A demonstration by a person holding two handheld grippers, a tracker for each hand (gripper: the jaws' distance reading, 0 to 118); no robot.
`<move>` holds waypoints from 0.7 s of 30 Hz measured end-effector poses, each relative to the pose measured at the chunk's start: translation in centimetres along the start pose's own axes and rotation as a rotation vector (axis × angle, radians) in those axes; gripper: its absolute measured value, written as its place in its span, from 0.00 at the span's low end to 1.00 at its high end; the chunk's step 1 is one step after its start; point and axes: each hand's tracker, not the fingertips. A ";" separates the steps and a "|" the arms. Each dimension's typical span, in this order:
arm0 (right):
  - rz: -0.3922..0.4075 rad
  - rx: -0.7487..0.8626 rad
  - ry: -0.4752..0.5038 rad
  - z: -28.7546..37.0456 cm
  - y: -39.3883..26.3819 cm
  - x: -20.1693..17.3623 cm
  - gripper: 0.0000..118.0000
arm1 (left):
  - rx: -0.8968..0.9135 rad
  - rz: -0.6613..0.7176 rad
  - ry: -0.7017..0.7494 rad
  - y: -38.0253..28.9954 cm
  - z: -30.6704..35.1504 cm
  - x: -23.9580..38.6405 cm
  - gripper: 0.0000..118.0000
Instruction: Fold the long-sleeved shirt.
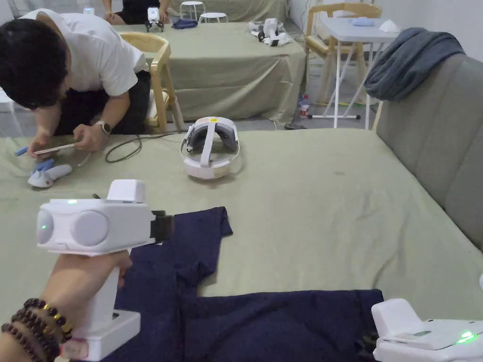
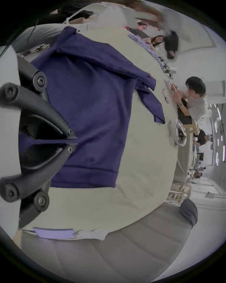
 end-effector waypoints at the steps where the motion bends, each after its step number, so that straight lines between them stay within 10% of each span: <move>1: 0.004 0.000 0.007 -1.1 0.4 -0.5 0.03 | -0.013 -0.014 -0.011 1.8 -4.4 -0.1 0.92; 8: -0.009 -0.072 0.122 -7.5 -0.2 -0.2 0.03 | -0.192 -0.132 0.207 4.2 -23.2 -1.0 0.77; 13: 0.005 -0.105 0.113 -9.1 -1.3 0.3 0.03 | -0.246 -0.001 0.181 1.8 -25.2 -4.1 0.64; 14: 0.003 -0.111 0.105 -9.2 -1.4 0.3 0.03 | -0.254 0.031 0.187 2.5 -24.8 -4.4 0.53; 15: 0.002 -0.113 0.098 -9.2 -1.6 0.3 0.03 | -0.239 0.021 0.169 2.9 -24.0 -4.1 0.04; 21: -0.015 -0.094 0.083 -7.1 -2.4 0.6 0.03 | -0.067 -0.027 0.164 9.1 -17.0 -3.0 0.06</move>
